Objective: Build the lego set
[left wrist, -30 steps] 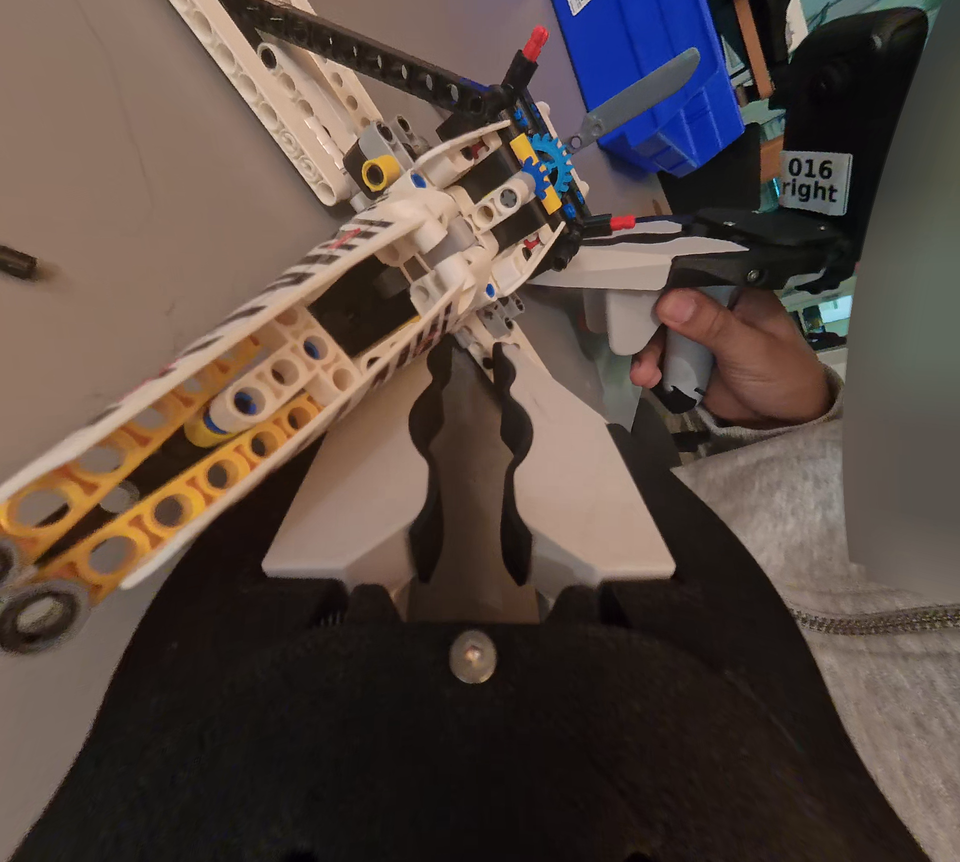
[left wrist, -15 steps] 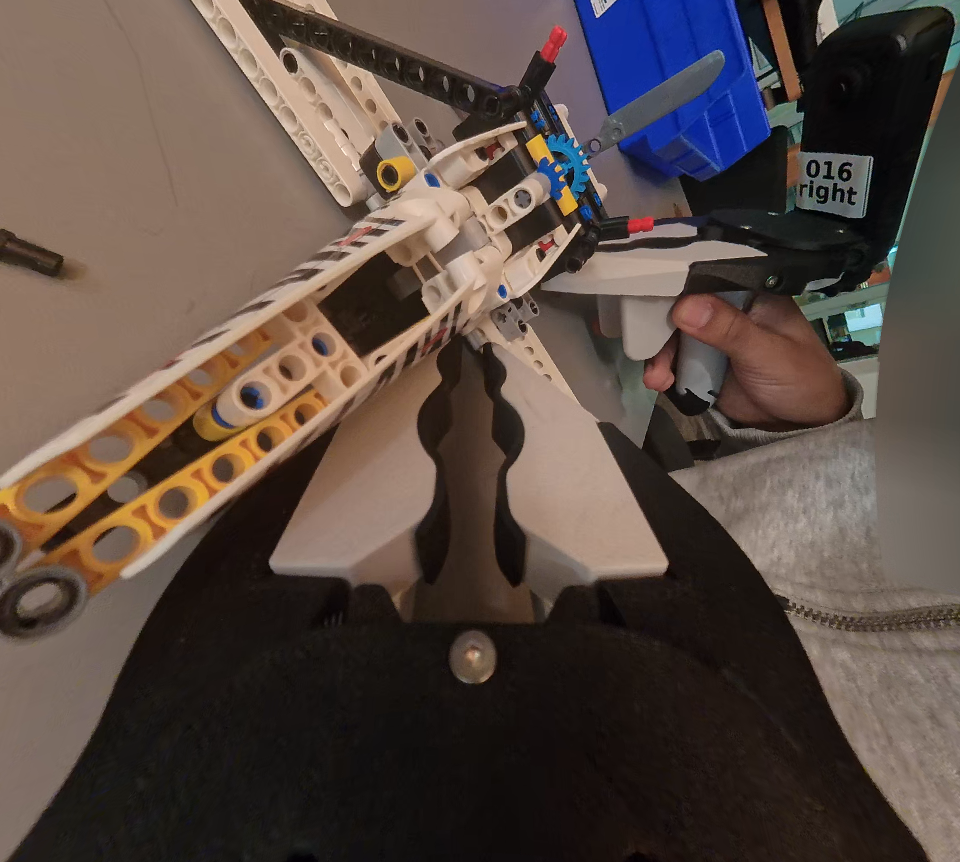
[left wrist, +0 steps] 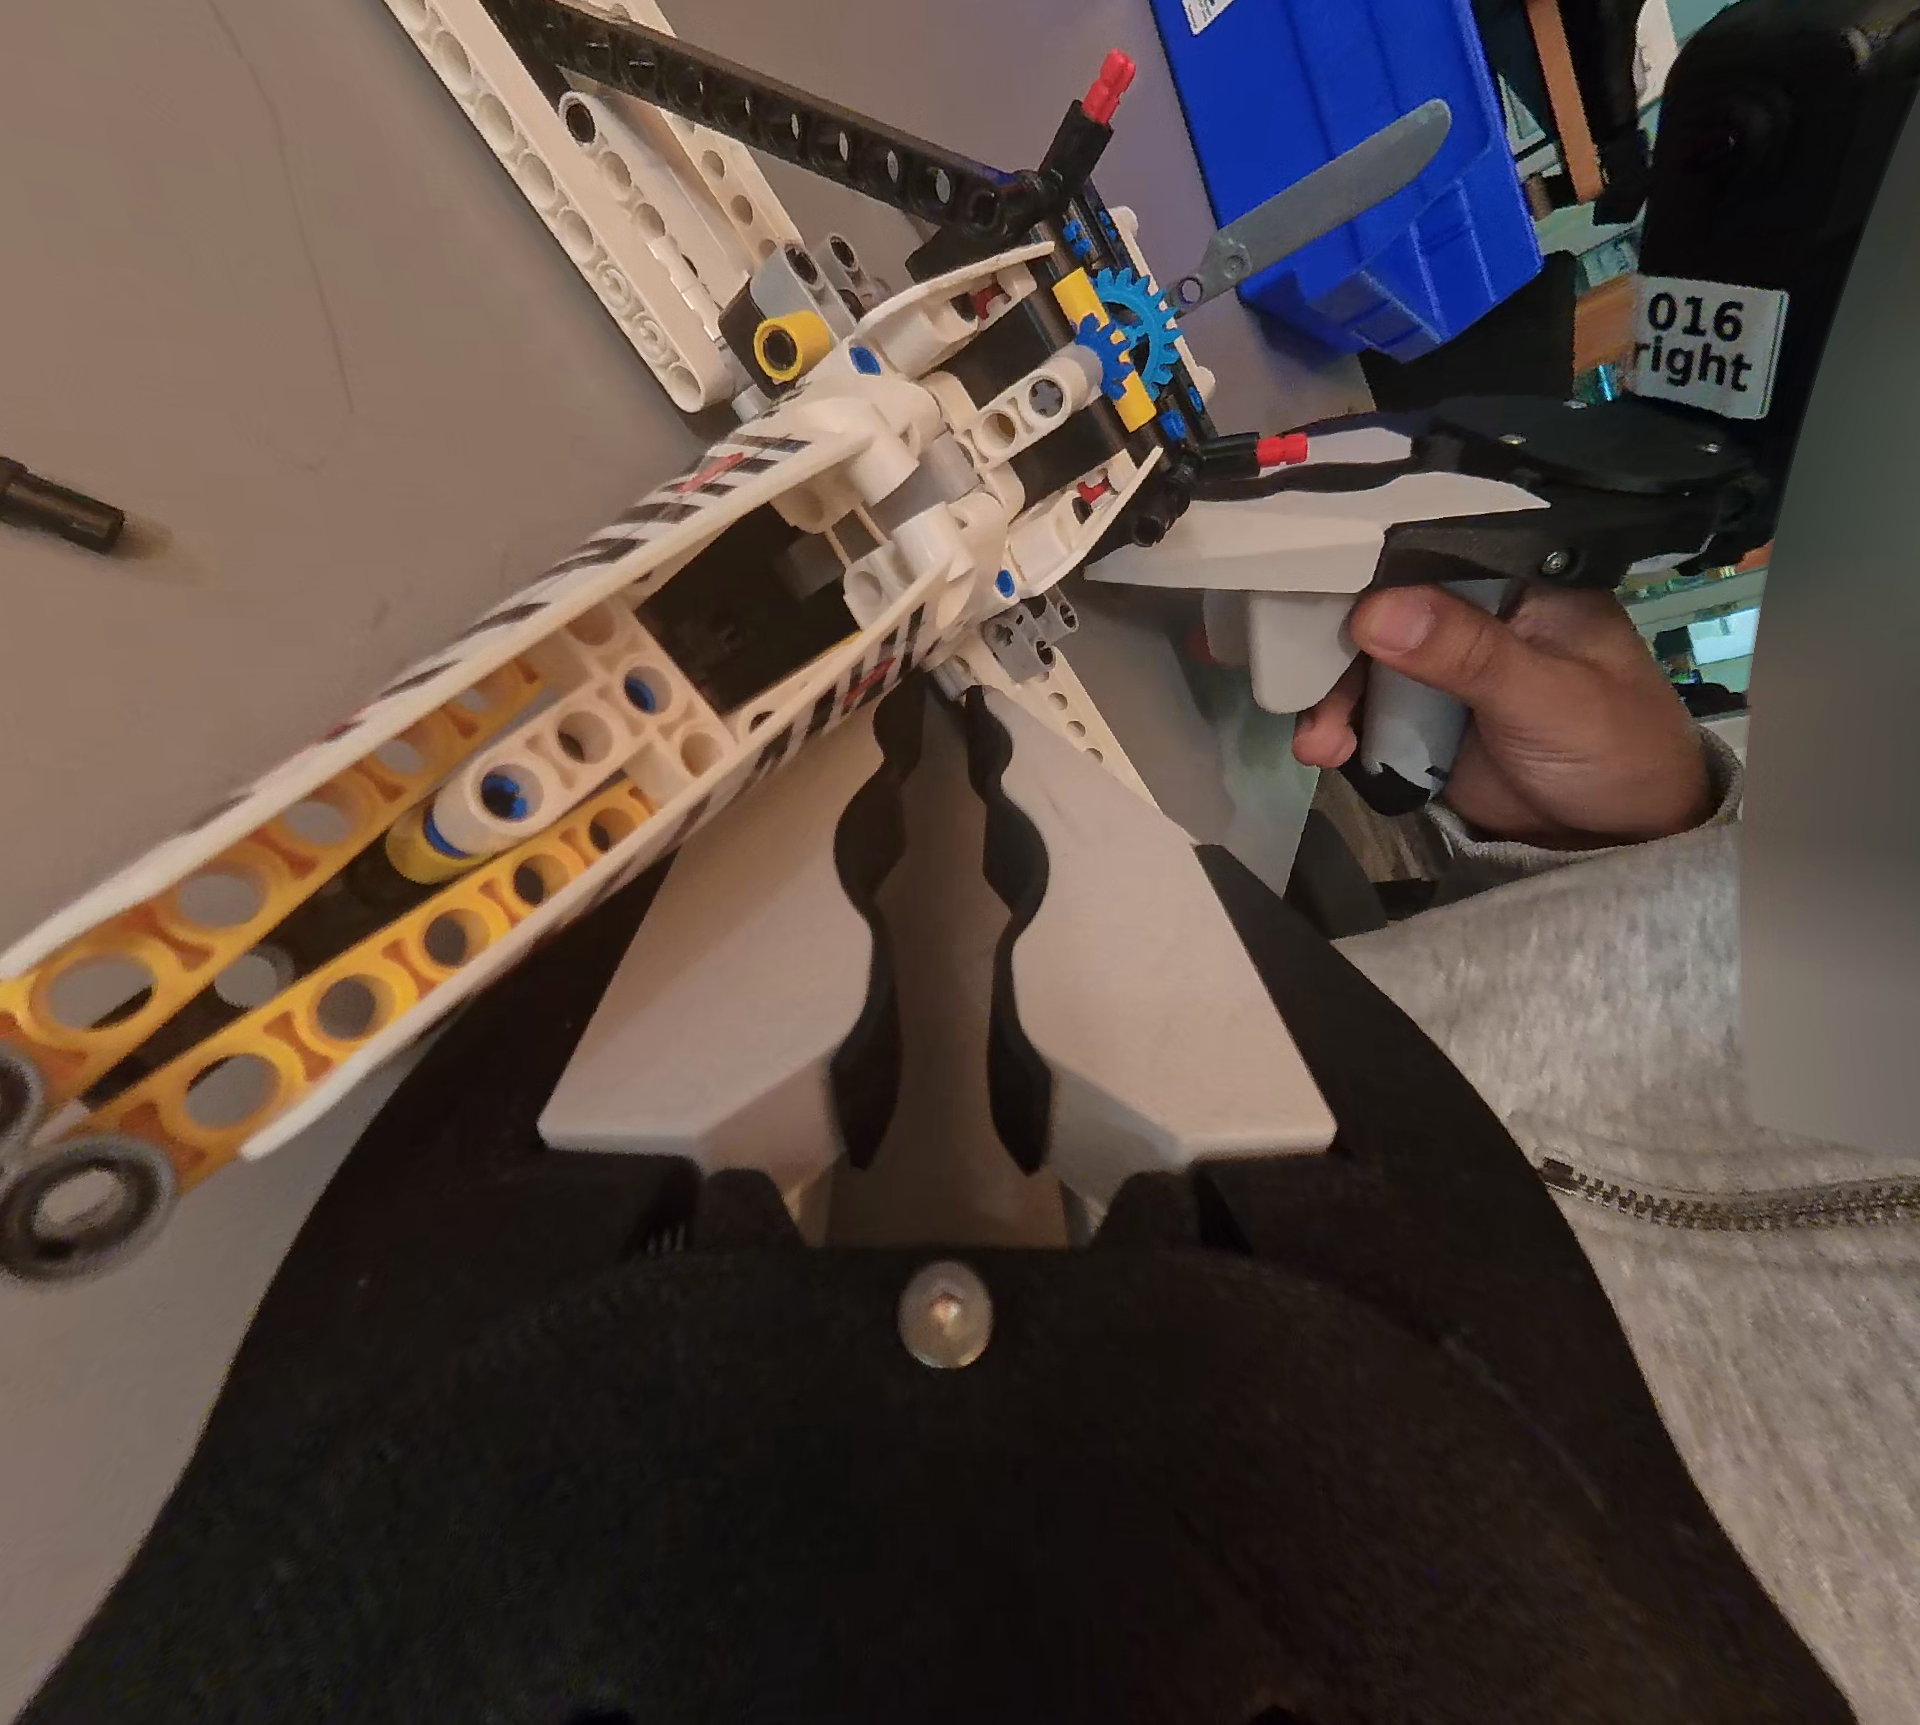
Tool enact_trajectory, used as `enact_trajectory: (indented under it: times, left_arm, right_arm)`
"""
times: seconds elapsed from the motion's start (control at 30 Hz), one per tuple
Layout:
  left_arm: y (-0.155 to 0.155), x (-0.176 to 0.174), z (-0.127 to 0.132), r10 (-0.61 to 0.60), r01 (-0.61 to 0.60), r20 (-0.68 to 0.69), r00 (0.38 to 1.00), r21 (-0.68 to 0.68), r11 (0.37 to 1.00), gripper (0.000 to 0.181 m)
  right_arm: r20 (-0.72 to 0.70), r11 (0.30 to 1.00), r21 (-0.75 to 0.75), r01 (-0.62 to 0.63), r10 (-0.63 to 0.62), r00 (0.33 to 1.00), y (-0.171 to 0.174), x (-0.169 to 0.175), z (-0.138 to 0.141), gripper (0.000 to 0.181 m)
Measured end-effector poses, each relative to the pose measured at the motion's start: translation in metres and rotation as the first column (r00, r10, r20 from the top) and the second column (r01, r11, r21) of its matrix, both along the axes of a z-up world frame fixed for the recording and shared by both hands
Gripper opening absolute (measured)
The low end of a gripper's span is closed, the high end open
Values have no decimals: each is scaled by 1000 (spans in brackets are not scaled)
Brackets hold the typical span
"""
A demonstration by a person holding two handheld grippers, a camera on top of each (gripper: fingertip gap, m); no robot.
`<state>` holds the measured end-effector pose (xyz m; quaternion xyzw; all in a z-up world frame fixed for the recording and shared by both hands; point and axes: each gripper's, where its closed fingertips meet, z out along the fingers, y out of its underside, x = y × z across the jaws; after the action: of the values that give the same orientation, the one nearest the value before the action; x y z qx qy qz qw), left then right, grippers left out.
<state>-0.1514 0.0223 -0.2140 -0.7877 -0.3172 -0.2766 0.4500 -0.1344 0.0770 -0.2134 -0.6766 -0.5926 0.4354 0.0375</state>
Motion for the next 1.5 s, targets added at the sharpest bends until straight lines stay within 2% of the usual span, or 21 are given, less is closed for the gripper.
enact_trajectory:
  times: [0.7,0.9,1.17,1.5]
  left_arm:
    - [1,0,1,-1,1,0,1000,8,1000,8]
    - [0,0,2,2,-2,1,1000,15,1000,9]
    - [0,-1,2,8,-8,-4,1000,18,1000,11]
    - [-4,10,16,22,-18,-34,999,88,996,22]
  right_arm:
    - [54,992,105,-65,59,997,-2,2,-2,0]
    - [-9,996,75,-46,46,999,-1,0,2,0]
    - [-36,989,126,-75,81,996,-4,2,-4,0]
    - [-152,997,23,-69,72,986,-6,17,11,0]
